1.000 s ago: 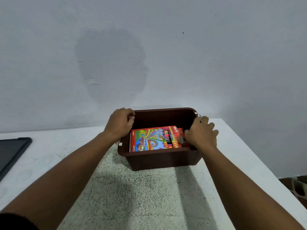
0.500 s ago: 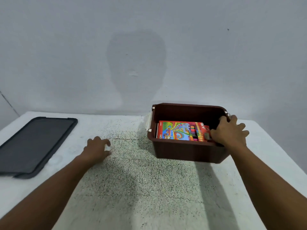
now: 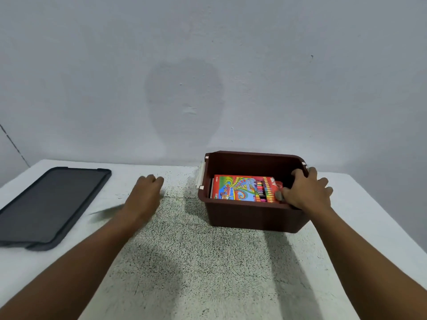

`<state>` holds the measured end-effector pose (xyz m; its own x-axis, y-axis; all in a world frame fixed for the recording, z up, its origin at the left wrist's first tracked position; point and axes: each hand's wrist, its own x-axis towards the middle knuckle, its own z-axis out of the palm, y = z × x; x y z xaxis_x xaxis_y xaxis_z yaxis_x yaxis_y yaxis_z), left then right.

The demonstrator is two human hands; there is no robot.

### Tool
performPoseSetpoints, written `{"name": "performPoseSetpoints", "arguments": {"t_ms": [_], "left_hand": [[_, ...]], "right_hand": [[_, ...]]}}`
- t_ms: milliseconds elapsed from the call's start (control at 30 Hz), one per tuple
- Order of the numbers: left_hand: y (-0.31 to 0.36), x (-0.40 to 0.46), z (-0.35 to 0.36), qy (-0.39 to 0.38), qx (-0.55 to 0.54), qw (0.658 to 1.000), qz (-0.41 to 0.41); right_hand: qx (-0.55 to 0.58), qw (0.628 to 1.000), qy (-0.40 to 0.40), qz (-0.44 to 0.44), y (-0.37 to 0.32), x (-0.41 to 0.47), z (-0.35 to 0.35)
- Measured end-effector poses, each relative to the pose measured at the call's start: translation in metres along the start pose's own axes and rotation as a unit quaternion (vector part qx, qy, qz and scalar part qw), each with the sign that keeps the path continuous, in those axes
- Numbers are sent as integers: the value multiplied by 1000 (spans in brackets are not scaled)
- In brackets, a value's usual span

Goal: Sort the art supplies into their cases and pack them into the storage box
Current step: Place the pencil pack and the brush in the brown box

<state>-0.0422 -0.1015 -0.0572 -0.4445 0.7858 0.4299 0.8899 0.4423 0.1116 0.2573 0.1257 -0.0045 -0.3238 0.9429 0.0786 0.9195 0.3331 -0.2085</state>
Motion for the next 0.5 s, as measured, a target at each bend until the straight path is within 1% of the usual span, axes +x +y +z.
{"name": "performPoseSetpoints", "arguments": {"t_ms": [100,167,233,300,367,433,500], "left_hand": [[27,26,-35,134,-40,989,58],[52,44,-57,213,-67,969,103],[83,58,-74,271,-92,946,153],[117,68,-80,292,-104,927,210],[149,70,-76,281,-95,917,268],[171,67,-63,262,-62,907,324],[187,62,-47,244,-15,899,364]], "right_hand": [[6,1000,1,1,-2,-3,-2],[15,1000,-3,4,-3,-4,-2],[48,999,6,9,1,-2,-1],[133,990,30,27,7,0,-5],[217,973,43,61,12,2,-11],[258,962,34,82,15,2,-14],[260,962,29,80,15,2,-14]]}}
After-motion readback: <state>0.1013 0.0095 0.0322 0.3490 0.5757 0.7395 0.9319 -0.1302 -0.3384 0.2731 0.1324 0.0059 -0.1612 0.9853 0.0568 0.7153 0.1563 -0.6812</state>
